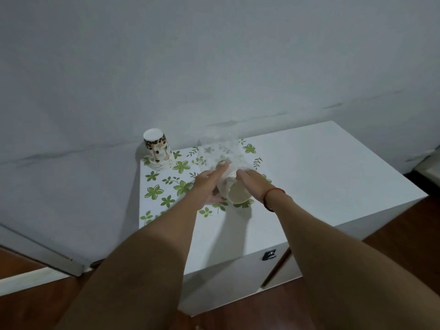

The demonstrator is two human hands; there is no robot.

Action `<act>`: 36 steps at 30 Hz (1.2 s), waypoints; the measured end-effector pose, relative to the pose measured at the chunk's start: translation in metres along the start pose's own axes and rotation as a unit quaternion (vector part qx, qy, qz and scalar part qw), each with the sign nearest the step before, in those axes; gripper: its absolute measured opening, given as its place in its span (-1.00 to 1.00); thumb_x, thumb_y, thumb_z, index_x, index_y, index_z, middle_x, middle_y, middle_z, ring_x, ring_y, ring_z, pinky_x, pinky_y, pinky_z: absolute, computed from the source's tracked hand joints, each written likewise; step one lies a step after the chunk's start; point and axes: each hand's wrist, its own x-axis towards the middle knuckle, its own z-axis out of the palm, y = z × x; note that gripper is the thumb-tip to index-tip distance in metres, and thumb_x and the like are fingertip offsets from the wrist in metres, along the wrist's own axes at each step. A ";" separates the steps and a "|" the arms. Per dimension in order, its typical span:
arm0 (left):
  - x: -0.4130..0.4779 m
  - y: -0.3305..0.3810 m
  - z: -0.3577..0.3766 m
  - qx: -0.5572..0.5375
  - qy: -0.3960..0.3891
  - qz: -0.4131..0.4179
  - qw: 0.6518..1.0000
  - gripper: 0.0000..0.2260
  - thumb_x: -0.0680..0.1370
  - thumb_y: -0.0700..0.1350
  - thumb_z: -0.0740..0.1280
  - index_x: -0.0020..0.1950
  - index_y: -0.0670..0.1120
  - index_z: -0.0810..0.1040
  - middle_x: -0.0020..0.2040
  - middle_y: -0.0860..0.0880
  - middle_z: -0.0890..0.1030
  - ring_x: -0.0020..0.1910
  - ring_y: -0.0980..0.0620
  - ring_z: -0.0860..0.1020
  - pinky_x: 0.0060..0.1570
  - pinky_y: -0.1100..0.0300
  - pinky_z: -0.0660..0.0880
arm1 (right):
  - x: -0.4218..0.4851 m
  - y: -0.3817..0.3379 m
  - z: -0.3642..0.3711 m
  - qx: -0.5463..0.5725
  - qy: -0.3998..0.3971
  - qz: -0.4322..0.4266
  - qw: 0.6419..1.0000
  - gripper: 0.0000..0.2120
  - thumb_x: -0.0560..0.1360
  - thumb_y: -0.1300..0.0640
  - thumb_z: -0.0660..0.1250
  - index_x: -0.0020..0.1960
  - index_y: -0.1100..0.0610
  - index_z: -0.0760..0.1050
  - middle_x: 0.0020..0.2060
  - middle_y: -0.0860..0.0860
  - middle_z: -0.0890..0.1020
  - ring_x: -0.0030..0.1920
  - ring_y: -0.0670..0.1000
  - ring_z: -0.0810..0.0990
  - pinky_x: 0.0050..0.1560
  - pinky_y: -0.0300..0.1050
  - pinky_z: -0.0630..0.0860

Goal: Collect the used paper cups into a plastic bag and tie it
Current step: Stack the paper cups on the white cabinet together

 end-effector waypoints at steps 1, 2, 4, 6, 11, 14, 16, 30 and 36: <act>0.000 -0.002 -0.003 -0.017 -0.033 -0.008 0.999 -0.36 0.30 0.27 0.50 0.22 -0.10 0.55 0.09 -0.18 0.67 0.00 -0.15 0.69 -0.03 -0.17 0.63 | 0.001 0.001 -0.001 0.016 0.006 -0.006 1.000 -0.59 0.46 -0.19 0.14 0.05 0.11 0.51 -0.05 0.04 0.50 -0.01 0.09 0.47 -0.11 -0.09 0.37; 0.003 -0.004 -0.004 -0.021 -0.047 -0.010 0.999 -0.37 0.32 0.22 0.52 0.28 -0.07 0.54 0.13 -0.18 0.66 0.03 -0.17 0.68 0.00 -0.18 0.62 | 0.002 0.003 -0.002 0.019 0.022 -0.006 1.000 -0.59 0.49 -0.19 0.20 0.07 0.12 0.54 -0.04 0.03 0.52 0.00 0.08 0.48 -0.11 -0.12 0.38; 0.007 -0.002 -0.002 -0.012 -0.044 -0.003 0.999 -0.39 0.37 0.18 0.49 0.37 0.01 0.49 0.22 -0.14 0.61 0.09 -0.17 0.65 0.04 -0.20 0.60 | 0.004 0.008 -0.002 0.032 0.033 -0.003 0.999 -0.55 0.37 -0.25 0.34 0.01 0.11 0.53 -0.03 0.03 0.53 -0.02 0.06 0.51 -0.18 -0.17 0.42; 0.010 0.000 0.001 -0.010 -0.060 0.001 0.998 -0.47 0.47 0.14 0.42 0.41 0.05 0.44 0.28 -0.09 0.58 0.15 -0.13 0.62 0.11 -0.13 0.58 | 0.005 0.013 -0.002 0.071 0.007 0.027 0.997 -0.53 0.27 -0.21 0.43 -0.01 0.13 0.53 -0.04 0.07 0.57 -0.05 0.09 0.57 -0.19 -0.07 0.56; 0.007 -0.001 0.013 0.008 0.012 0.028 0.999 -0.53 0.53 0.08 0.36 0.40 -0.04 0.45 0.30 -0.12 0.56 0.18 -0.12 0.58 0.13 -0.02 0.58 | 0.008 0.001 -0.008 -0.002 -0.047 0.075 0.996 -0.66 0.23 -0.09 0.47 -0.14 0.13 0.56 -0.06 0.09 0.67 -0.05 0.12 0.66 0.12 0.07 0.59; -0.001 0.002 0.012 0.130 0.156 0.049 0.978 -0.47 0.44 0.20 0.41 0.22 -0.16 0.51 0.15 -0.14 0.61 -0.03 -0.10 0.64 -0.22 0.15 0.60 | 0.006 -0.015 -0.007 -0.095 -0.046 0.107 0.989 -0.37 0.03 -0.22 0.44 -0.02 0.13 0.59 -0.05 0.07 0.69 -0.03 0.09 0.67 0.08 0.08 0.62; -0.009 0.004 0.004 0.145 0.144 0.036 0.978 -0.50 0.46 0.18 0.40 0.11 -0.25 0.55 0.01 -0.17 0.66 -0.27 -0.08 0.65 -0.48 0.22 0.56 | 0.000 -0.020 -0.003 -0.098 -0.063 0.110 0.987 -0.42 0.19 -0.18 0.45 0.11 0.11 0.53 0.00 0.08 0.65 0.00 0.11 0.65 0.05 0.06 0.62; -0.035 0.000 -0.006 0.035 -0.065 -0.050 0.996 -0.69 0.63 0.03 0.13 0.36 0.09 0.43 0.05 -0.06 0.60 -0.07 -0.05 0.58 -0.15 0.11 0.53 | 0.002 -0.003 0.008 0.094 -0.098 0.148 0.980 -0.34 0.34 0.01 0.40 0.36 -0.01 0.19 0.15 0.12 0.52 0.03 0.16 0.60 0.01 0.17 0.62; -0.042 -0.002 -0.011 -0.023 -0.054 -0.062 0.996 -0.65 0.61 0.17 0.14 0.28 0.00 0.43 0.01 -0.12 0.57 -0.04 -0.10 0.58 -0.01 -0.01 0.56 | -0.019 -0.007 0.009 0.029 -0.029 -0.041 0.998 -0.55 0.37 0.18 0.47 0.24 0.03 0.51 0.01 0.02 0.60 0.05 0.08 0.59 0.02 -0.07 0.54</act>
